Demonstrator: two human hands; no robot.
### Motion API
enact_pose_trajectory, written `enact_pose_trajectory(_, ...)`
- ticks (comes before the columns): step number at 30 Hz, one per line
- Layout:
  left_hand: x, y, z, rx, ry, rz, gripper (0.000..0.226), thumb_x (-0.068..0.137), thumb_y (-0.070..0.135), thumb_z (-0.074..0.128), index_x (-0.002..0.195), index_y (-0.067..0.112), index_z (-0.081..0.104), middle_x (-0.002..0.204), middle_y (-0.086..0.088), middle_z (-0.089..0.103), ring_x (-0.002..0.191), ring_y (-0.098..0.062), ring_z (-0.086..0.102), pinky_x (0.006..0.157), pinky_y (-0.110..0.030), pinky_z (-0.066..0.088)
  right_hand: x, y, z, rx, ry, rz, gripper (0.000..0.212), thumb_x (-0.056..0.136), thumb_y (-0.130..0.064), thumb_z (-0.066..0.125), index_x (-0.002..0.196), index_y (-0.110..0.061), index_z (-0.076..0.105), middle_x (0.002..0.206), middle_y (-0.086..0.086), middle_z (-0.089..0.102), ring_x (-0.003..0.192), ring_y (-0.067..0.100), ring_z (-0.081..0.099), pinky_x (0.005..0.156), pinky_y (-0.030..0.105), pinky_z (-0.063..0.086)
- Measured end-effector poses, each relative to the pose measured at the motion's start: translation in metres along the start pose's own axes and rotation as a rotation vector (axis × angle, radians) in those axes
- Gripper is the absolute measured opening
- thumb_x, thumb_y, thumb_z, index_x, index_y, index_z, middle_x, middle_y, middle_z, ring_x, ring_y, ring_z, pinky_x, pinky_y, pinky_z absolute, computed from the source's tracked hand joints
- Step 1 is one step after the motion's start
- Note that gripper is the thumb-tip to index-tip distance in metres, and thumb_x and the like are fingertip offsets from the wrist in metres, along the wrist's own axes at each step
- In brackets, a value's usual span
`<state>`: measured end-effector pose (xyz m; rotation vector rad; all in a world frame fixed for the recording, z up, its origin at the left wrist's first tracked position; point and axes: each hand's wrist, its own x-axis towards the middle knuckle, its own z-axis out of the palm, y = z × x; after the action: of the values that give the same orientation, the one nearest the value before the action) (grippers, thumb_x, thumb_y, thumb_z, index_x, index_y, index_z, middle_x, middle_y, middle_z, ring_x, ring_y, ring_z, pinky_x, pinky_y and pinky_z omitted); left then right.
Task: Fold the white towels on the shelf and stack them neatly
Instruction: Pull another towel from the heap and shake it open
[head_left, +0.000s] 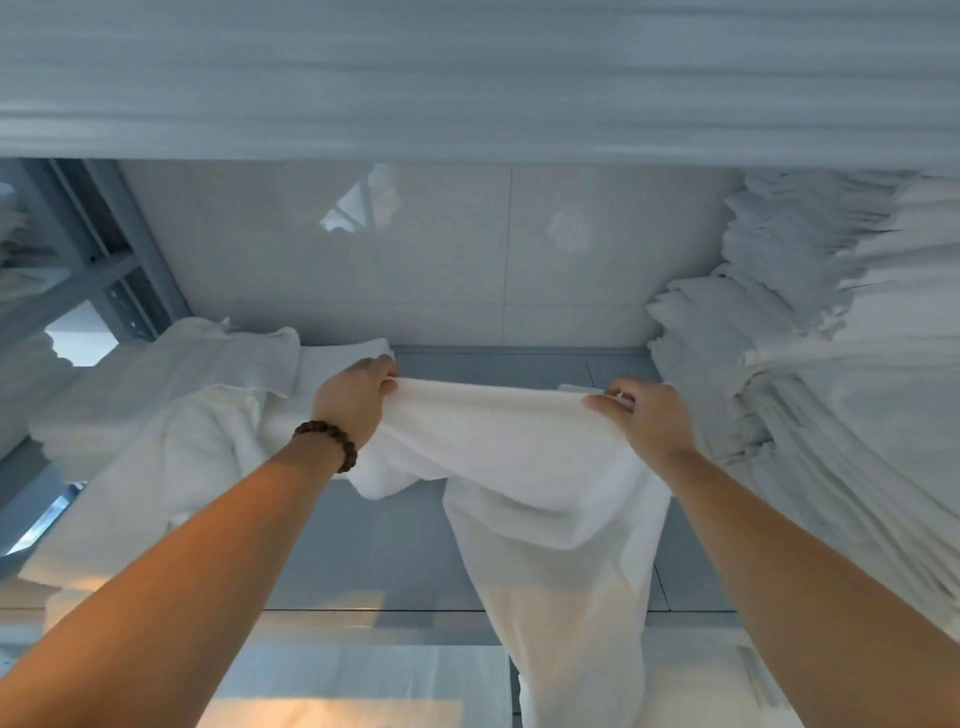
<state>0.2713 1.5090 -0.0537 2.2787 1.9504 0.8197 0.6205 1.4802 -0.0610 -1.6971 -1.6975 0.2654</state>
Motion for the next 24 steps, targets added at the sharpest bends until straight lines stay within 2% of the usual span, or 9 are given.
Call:
enact_pose_trajectory(3,0.003,-0.024,-0.005,0.045,-0.009,-0.043,0.017,0.096,0.025,0.046,0.090,0.014,0.057,0.090,-0.006,0.062,0.083,-0.026,0.055,0.069,-0.034,0.041,-0.004,0.007,0.008,0.023,-0.169,0.006,0.030,0.073,-0.046,0.073,0.062,-0.023,0.057,0.058,-0.007,0.055,0.059,0.011,0.050,0.055,0.029,0.035)
enact_pose_trajectory(7,0.011,-0.036,-0.010,0.078,0.094,-0.070,0.023,0.095,0.032,0.048,0.083,0.014,0.054,0.076,-0.002,0.054,0.068,-0.023,0.048,0.059,-0.030,0.034,-0.015,0.022,0.016,0.016,-0.334,0.004,0.031,0.075,-0.034,0.075,0.056,-0.029,0.051,0.055,-0.008,0.051,0.054,0.005,0.045,0.055,0.026,0.032)
enact_pose_trajectory(10,0.017,-0.043,-0.012,0.070,0.137,-0.060,0.013,0.095,0.019,0.048,0.089,0.010,0.056,0.086,-0.009,0.057,0.073,-0.029,0.052,0.061,-0.032,0.036,-0.023,0.044,0.018,-0.077,-0.362,0.040,0.016,0.082,-0.023,0.070,0.069,-0.020,0.060,0.066,0.000,0.057,0.065,0.017,0.052,0.061,0.030,0.037)
enact_pose_trajectory(12,0.017,-0.050,-0.012,0.045,0.161,-0.086,0.010,0.094,0.008,0.046,0.091,0.009,0.056,0.092,-0.012,0.056,0.079,-0.033,0.054,0.065,-0.033,0.038,-0.030,0.060,0.019,-0.182,-0.337,0.089,0.007,0.085,-0.016,0.065,0.086,-0.009,0.064,0.082,0.010,0.061,0.076,0.025,0.055,0.067,0.032,0.039)
enact_pose_trajectory(14,0.017,-0.055,-0.011,0.013,0.187,-0.137,0.013,0.093,0.004,0.044,0.092,0.009,0.057,0.093,-0.013,0.056,0.080,-0.034,0.054,0.067,-0.033,0.039,-0.037,0.071,0.019,-0.171,-0.261,0.206,0.009,0.087,-0.015,0.062,0.090,-0.006,0.064,0.084,0.012,0.062,0.075,0.025,0.055,0.065,0.029,0.038)
enact_pose_trajectory(16,0.017,-0.053,-0.009,-0.031,0.179,-0.203,0.013,0.094,0.009,0.045,0.095,0.010,0.057,0.093,-0.014,0.059,0.077,-0.030,0.052,0.066,-0.033,0.039,-0.039,0.072,0.018,-0.102,-0.200,0.314,0.016,0.089,-0.019,0.058,0.082,-0.006,0.062,0.076,0.011,0.063,0.070,0.027,0.057,0.062,0.030,0.037)
enact_pose_trajectory(19,0.024,-0.036,-0.006,-0.096,0.125,-0.290,0.016,0.096,0.021,0.047,0.100,0.012,0.060,0.091,-0.015,0.064,0.074,-0.027,0.051,0.064,-0.032,0.038,-0.027,0.056,0.017,0.013,-0.135,0.384,0.031,0.092,-0.021,0.050,0.063,-0.009,0.049,0.062,0.009,0.051,0.063,0.025,0.050,0.057,0.031,0.031)
enact_pose_trajectory(21,0.029,-0.017,-0.006,-0.132,0.096,-0.256,0.017,0.095,0.022,0.049,0.099,0.012,0.061,0.094,-0.014,0.066,0.078,-0.027,0.054,0.066,-0.030,0.036,-0.013,0.033,0.016,0.160,-0.070,0.420,0.030,0.089,-0.022,0.051,0.062,-0.010,0.048,0.061,0.008,0.046,0.062,0.021,0.043,0.054,0.030,0.028)
enact_pose_trajectory(24,0.036,0.018,-0.006,-0.210,0.093,-0.136,0.011,0.093,0.019,0.052,0.094,0.014,0.062,0.089,-0.007,0.066,0.074,-0.018,0.051,0.065,-0.026,0.035,0.014,-0.002,0.013,0.322,-0.038,0.428,0.027,0.087,-0.030,0.056,0.074,-0.009,0.065,0.069,0.008,0.058,0.065,0.022,0.053,0.061,0.029,0.038)
